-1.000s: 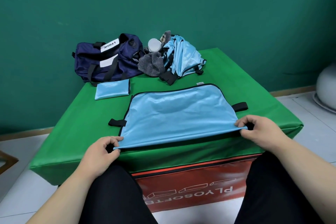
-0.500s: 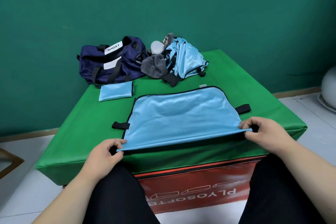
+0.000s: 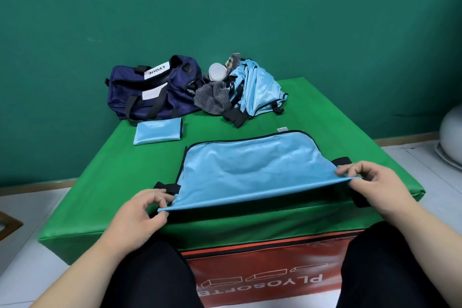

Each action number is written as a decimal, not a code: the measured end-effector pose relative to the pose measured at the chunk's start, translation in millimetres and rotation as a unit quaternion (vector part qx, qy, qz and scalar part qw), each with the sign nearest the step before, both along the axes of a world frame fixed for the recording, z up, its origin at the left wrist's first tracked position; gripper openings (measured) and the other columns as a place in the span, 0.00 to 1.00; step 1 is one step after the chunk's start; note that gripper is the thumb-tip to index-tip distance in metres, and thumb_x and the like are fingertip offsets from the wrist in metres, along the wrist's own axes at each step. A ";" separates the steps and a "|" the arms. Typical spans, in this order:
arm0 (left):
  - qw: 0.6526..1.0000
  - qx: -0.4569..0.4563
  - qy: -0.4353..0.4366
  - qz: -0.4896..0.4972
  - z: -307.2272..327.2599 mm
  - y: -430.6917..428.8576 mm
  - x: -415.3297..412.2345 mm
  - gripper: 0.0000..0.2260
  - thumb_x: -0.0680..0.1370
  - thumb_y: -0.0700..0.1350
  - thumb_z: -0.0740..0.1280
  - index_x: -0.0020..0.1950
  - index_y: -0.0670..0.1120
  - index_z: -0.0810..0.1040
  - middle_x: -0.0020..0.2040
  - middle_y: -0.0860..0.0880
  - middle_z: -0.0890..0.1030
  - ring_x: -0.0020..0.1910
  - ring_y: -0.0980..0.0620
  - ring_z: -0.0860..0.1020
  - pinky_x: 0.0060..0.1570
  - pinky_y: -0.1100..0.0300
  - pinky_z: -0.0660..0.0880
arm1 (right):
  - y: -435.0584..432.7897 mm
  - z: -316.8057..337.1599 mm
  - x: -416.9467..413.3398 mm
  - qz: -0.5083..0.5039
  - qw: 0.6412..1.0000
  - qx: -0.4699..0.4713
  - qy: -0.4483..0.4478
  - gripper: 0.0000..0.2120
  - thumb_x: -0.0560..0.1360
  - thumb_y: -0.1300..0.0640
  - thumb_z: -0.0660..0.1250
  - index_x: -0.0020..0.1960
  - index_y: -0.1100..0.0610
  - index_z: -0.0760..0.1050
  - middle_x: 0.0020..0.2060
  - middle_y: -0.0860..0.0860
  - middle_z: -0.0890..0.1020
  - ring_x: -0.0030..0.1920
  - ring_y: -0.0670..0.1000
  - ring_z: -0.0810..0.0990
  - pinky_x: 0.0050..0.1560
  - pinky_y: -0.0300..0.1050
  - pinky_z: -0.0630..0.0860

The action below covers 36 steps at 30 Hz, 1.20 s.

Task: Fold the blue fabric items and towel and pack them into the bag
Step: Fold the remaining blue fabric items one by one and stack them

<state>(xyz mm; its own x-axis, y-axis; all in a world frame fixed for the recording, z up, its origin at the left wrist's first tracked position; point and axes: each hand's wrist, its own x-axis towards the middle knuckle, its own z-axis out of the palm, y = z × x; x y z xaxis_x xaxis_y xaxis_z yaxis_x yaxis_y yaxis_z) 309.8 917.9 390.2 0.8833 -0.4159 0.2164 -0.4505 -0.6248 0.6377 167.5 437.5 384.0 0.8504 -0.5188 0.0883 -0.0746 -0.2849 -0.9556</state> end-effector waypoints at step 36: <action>0.991 -0.018 -0.026 0.129 0.5 -89.5 56.5 0.16 0.73 0.60 0.61 0.52 0.55 0.81 0.42 0.61 0.76 0.47 0.59 0.74 0.50 0.52 0.74 | 78.4 45.9 242.5 0.222 0.840 -0.464 0.171 0.17 0.76 0.51 0.67 0.64 0.51 0.77 0.60 0.50 0.78 0.61 0.53 0.75 0.61 0.45 0.72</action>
